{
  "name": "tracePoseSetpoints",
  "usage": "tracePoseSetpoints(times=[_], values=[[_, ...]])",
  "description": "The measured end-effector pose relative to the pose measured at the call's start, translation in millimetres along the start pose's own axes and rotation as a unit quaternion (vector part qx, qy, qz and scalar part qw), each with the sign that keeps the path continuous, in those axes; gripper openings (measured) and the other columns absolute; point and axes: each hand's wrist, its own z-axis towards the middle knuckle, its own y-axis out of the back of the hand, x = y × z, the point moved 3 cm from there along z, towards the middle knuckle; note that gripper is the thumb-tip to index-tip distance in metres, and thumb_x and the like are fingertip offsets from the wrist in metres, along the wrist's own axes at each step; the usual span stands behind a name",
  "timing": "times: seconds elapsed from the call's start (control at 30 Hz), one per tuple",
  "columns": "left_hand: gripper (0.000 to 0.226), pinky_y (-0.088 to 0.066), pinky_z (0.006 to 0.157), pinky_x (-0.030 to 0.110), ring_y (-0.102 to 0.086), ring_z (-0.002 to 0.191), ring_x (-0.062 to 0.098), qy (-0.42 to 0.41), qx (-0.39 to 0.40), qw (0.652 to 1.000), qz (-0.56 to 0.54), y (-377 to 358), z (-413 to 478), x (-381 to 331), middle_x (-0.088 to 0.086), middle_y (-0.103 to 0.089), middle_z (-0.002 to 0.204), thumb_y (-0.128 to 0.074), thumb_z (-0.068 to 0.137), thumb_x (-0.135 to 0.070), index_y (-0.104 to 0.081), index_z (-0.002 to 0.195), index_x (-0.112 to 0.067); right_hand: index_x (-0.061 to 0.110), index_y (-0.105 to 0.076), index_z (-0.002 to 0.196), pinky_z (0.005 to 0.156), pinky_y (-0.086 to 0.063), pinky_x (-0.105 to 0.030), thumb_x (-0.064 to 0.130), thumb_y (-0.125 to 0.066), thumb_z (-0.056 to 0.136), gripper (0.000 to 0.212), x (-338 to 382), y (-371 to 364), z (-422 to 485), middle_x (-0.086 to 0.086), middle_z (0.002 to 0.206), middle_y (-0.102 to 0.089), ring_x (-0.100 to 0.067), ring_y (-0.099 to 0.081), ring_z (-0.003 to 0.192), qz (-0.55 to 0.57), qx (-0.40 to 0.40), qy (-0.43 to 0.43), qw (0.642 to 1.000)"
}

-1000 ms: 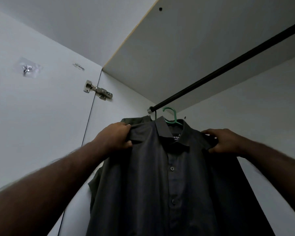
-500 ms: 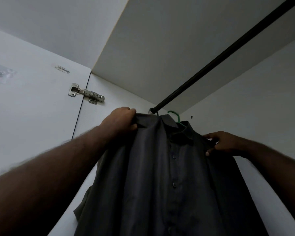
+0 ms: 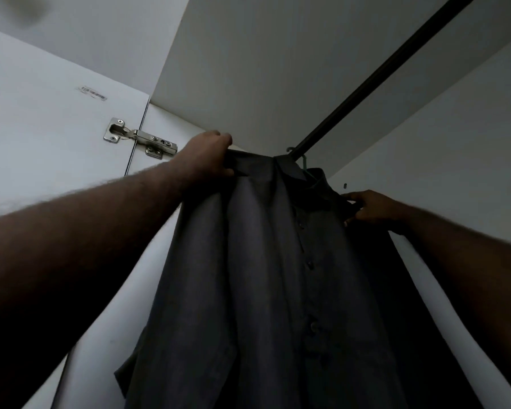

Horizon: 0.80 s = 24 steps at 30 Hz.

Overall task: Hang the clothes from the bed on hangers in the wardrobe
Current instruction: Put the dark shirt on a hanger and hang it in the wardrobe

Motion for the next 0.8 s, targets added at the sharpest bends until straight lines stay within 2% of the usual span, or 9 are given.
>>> tracePoseSetpoints(times=[0.17, 0.23, 0.3, 0.4, 0.47, 0.53, 0.7, 0.77, 0.8], values=[[0.063, -0.042, 0.092, 0.038, -0.051, 0.112, 0.036, 0.02, 0.026, 0.999, 0.001, -4.0, -15.5, 23.2, 0.022, -0.057, 0.117, -0.076, 0.077, -0.032, -0.054, 0.126, 0.001, 0.016, -0.042, 0.147, 0.095, -0.043, -0.027, 0.008, -0.08, 0.078, 0.078, 9.1, -24.0, 13.0, -0.016, 0.133, -0.059, -0.028, -0.057, 0.12, 0.011, 0.031, 0.002, 0.999], [0.056, -0.042, 0.085, 0.035, -0.052, 0.107, 0.035, 0.012, 0.052, 0.999, 0.007, -9.1, -25.9, 22.6, 0.017, -0.055, 0.1, -0.076, 0.075, -0.036, -0.062, 0.113, 0.003, 0.016, -0.039, 0.149, 0.098, -0.043, -0.029, 0.005, -0.078, 0.079, 0.08, 6.5, -39.0, 11.0, -0.014, 0.136, -0.056, -0.029, -0.055, 0.123, 0.002, 0.043, -0.001, 0.999], [0.046, -0.039, 0.073, 0.03, -0.053, 0.102, 0.033, 0.008, 0.066, 0.998, 0.014, -10.9, -32.2, 21.0, 0.005, -0.043, 0.077, -0.076, 0.073, -0.039, -0.067, 0.095, 0.001, 0.016, -0.038, 0.15, 0.104, -0.041, -0.033, 0.004, -0.074, 0.081, 0.078, 4.5, -47.3, 11.4, -0.013, 0.141, -0.053, -0.029, -0.052, 0.127, -0.001, 0.037, 0.003, 0.999], [0.044, -0.036, 0.07, 0.029, -0.052, 0.098, 0.031, 0.006, 0.077, 0.997, 0.016, -12.4, -31.8, 17.9, 0.0, -0.037, 0.067, -0.076, 0.07, -0.043, -0.066, 0.084, -0.002, 0.016, -0.042, 0.146, 0.105, -0.04, -0.034, 0.003, -0.064, 0.085, 0.066, 3.2, -47.9, 11.0, -0.013, 0.142, -0.052, -0.03, -0.052, 0.127, 0.021, 0.009, 0.012, 1.0], [0.048, -0.039, 0.072, 0.031, -0.052, 0.096, 0.028, 0.002, 0.094, 0.995, 0.024, -16.0, -32.7, 16.3, 0.0, -0.04, 0.069, -0.077, 0.069, -0.047, -0.066, 0.085, -0.003, 0.016, -0.044, 0.145, 0.104, -0.039, -0.034, 0.017, -0.066, 0.079, 0.07, 4.4, -49.9, 7.1, -0.014, 0.142, -0.052, -0.031, -0.051, 0.127, 0.041, 0.002, 0.013, 0.999], [0.051, -0.043, 0.074, 0.032, -0.053, 0.094, 0.028, 0.001, 0.1, 0.994, 0.032, -20.1, -35.9, 17.2, 0.004, -0.045, 0.077, -0.078, 0.067, -0.049, -0.066, 0.088, -0.004, 0.015, -0.042, 0.146, 0.103, -0.037, -0.033, 0.03, -0.064, 0.065, 0.085, 5.6, -55.3, 3.3, -0.013, 0.142, -0.051, -0.031, -0.049, 0.129, 0.053, -0.005, 0.013, 0.999], [0.049, -0.042, 0.076, 0.031, -0.053, 0.104, 0.031, 0.013, 0.095, 0.995, 0.005, -20.0, -41.1, 17.0, 0.011, -0.049, 0.087, -0.077, 0.072, -0.042, -0.068, 0.097, -0.001, 0.013, -0.035, 0.15, 0.106, -0.034, -0.033, 0.028, -0.066, 0.079, 0.079, 1.0, -62.7, 6.6, -0.015, 0.148, -0.045, -0.032, -0.044, 0.133, 0.051, -0.015, 0.004, 0.999], [0.049, -0.043, 0.082, 0.031, -0.05, 0.112, 0.03, 0.028, 0.085, 0.996, -0.022, -17.1, -41.0, 13.5, 0.019, -0.056, 0.101, -0.075, 0.077, -0.036, -0.066, 0.107, 0.002, 0.012, -0.033, 0.15, 0.105, -0.034, -0.034, 0.03, -0.065, 0.078, 0.081, 1.0, -60.4, 8.8, -0.016, 0.149, -0.042, -0.033, -0.043, 0.134, 0.033, -0.006, -0.009, 0.999], [0.053, -0.043, 0.088, 0.031, -0.049, 0.115, 0.03, 0.038, 0.076, 0.996, -0.038, -15.3, -42.1, 11.5, 0.022, -0.055, 0.112, -0.074, 0.08, -0.034, -0.062, 0.116, 0.003, 0.011, -0.031, 0.15, 0.105, -0.034, -0.033, 0.025, -0.067, 0.084, 0.076, 1.1, -60.1, 9.7, -0.017, 0.15, -0.041, -0.034, -0.042, 0.135, 0.018, -0.003, -0.017, 1.0]])
